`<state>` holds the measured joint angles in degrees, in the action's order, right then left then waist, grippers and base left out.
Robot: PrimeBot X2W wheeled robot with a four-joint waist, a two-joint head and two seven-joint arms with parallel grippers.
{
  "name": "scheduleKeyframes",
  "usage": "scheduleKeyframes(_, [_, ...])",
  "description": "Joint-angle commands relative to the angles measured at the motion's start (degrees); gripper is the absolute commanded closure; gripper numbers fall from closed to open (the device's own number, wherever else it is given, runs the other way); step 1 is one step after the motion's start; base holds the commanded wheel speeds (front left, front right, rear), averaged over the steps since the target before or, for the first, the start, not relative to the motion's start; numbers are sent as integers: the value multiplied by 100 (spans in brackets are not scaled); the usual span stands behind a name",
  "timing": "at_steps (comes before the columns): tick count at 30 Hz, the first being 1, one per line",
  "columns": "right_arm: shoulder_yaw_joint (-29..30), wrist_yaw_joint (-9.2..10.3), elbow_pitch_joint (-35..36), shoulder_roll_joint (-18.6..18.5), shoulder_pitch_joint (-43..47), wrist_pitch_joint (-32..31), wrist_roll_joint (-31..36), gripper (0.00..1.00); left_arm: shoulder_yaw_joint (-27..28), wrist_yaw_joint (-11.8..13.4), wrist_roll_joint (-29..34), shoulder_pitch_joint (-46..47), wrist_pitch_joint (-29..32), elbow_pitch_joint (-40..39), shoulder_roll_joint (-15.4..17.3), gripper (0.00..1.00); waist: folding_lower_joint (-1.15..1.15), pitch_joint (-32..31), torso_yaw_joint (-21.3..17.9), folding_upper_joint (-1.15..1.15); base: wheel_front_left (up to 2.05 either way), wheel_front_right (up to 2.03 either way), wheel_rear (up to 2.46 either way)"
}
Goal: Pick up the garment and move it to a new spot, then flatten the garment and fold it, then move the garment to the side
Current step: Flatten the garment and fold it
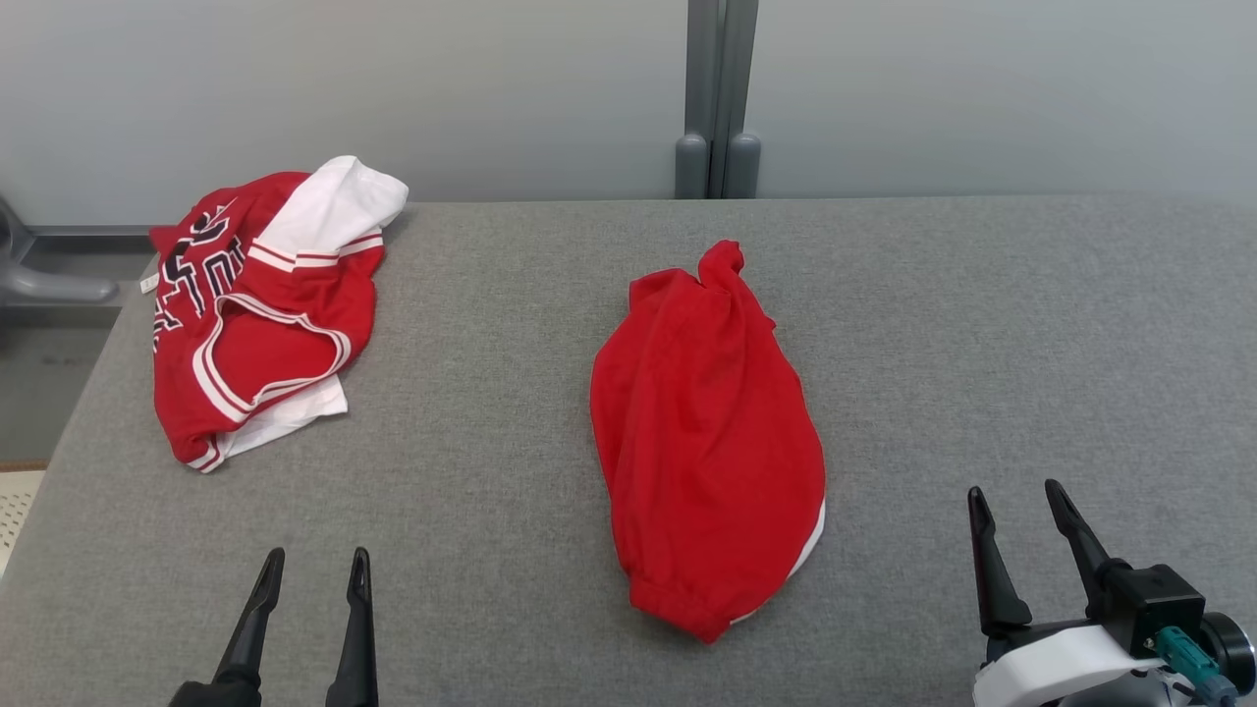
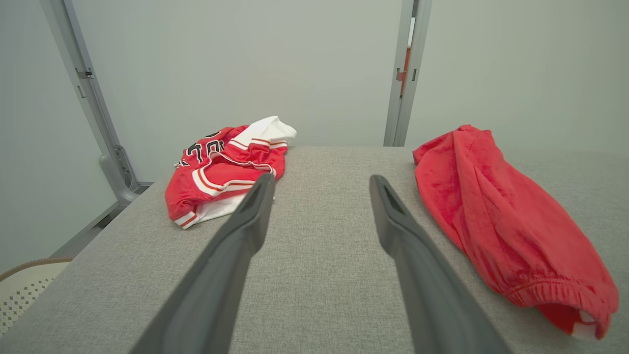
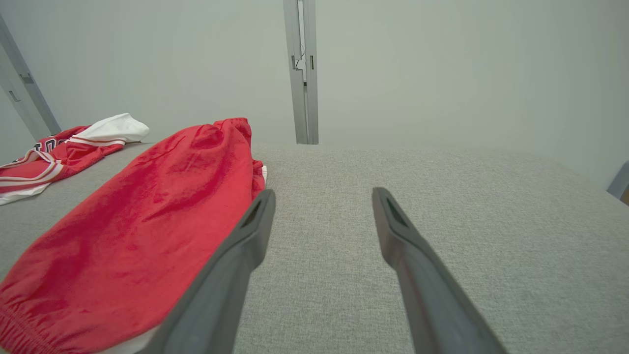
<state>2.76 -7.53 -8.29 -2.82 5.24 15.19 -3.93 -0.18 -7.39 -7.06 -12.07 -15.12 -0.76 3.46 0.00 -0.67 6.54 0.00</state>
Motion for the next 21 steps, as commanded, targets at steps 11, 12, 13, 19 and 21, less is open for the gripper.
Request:
scheduleKeyframes(11, [-64, 8, -5, -14, -127, -7, 53, 0, -1425, -15, 301, 394, -4, -422, 623, 0, 0, 79, -122, 0, 0, 0, 0])
scheduleKeyframes(12, [-91, 8, -8, -13, -155, -7, 58, 0, -1887, -15, 310, 484, -5, -451, 781, 0, 0, 91, -156, 0, 0, 0, 0])
scheduleKeyframes(13, [-106, 8, -9, -14, -181, -7, 58, 0, -2219, -11, 305, 574, -4, -452, 898, 0, 0, 105, -182, 0, 0, 0, 0])
scheduleKeyframes(19, [-186, 8, 43, -13, -316, -8, 27, 0, -4016, -5, 123, 1327, -4, 116, 1360, 0, 0, 273, -406, 0, 0, 0, 0])
scheduleKeyframes(21, [-181, 8, 64, -12, -360, -7, 11, 0, -4408, -5, 114, 1678, -4, 453, 1361, 0, 0, 372, -476, 0, 0, 0, 0])
